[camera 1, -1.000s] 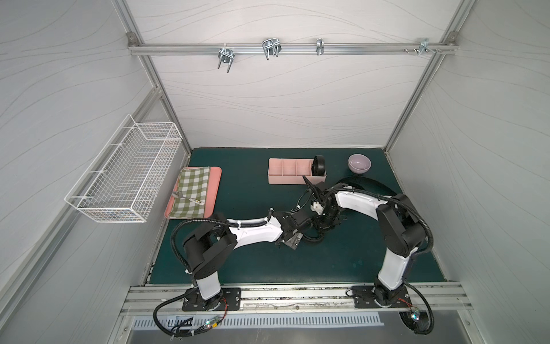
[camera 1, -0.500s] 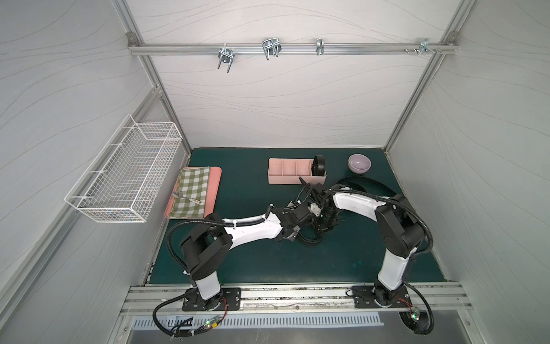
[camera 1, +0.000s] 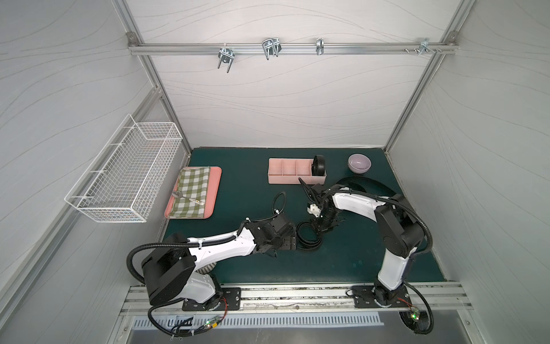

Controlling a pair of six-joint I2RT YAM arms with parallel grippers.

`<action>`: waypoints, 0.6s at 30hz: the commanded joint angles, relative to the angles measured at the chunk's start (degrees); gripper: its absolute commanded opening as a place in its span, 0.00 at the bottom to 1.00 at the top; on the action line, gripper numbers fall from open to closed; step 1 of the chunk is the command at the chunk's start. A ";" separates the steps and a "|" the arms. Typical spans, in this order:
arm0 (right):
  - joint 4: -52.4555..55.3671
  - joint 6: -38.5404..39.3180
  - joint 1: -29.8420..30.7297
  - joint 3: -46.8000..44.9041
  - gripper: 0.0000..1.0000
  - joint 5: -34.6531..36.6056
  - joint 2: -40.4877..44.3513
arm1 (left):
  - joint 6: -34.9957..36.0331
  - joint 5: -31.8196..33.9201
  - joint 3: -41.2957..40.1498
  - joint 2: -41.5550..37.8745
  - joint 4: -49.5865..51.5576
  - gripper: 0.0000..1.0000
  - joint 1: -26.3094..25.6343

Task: Place the belts into the storage roll
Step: Pick up the belt from the center of the board.

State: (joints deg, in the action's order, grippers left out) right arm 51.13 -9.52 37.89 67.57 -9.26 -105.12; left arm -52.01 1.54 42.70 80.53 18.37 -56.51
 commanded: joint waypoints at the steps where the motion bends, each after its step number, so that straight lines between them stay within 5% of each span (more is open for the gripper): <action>1: 3.24 0.61 0.69 -0.04 0.01 -1.26 -1.31 | -9.68 -3.46 -0.02 -0.87 -6.95 0.86 -2.33; 18: 2.22 -0.35 0.82 -0.81 0.01 -1.22 -0.68 | -20.72 3.27 5.53 7.59 -3.80 0.90 -3.75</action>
State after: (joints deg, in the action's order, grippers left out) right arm 51.11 -9.65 37.89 67.57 -9.26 -105.16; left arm -69.82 2.26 45.74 87.15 14.68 -61.04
